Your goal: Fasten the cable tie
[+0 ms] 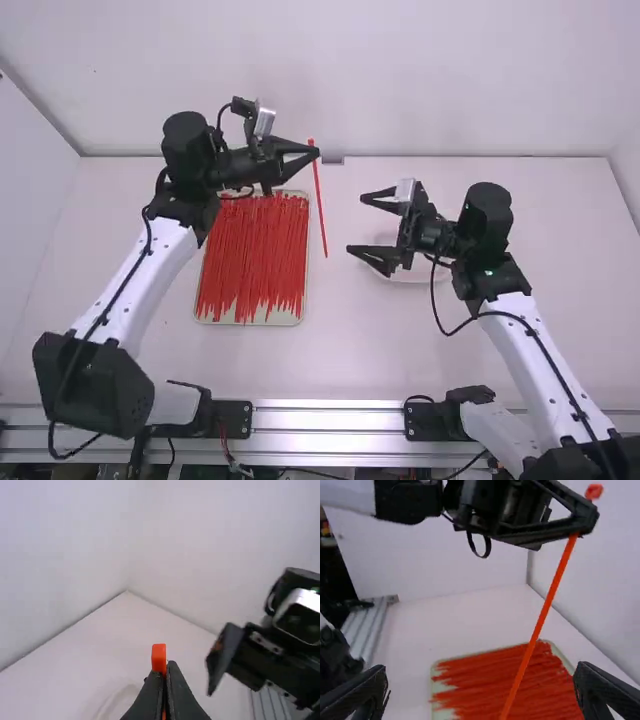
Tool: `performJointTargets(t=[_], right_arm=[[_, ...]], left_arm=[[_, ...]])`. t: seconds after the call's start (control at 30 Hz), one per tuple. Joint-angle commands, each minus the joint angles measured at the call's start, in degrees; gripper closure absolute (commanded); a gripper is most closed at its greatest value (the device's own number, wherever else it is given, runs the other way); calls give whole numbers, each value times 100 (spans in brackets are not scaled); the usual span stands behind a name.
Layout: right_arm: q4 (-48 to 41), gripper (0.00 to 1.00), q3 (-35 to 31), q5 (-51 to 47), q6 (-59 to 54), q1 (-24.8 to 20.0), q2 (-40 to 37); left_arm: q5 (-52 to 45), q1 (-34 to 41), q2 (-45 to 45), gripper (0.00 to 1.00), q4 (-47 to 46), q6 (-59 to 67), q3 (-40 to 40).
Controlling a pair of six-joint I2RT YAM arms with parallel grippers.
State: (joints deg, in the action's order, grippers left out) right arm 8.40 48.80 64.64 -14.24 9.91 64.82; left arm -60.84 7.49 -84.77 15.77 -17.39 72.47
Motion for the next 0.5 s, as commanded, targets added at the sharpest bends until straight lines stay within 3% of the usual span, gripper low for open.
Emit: performJointTargets(t=[0.0,0.27,0.47], right_arm=[[-223,2,127,-404,-1080,-72,39],[-389,2,127,-302,-1989,-72,44],[-487,2,127,-146,-3576,186,44]], left_arm=[[184,-142,-251,98,76,-247,33],[155,-411,-935,98,181,-1224,175],[179,-483,-1357,98,-280,-1327,317]])
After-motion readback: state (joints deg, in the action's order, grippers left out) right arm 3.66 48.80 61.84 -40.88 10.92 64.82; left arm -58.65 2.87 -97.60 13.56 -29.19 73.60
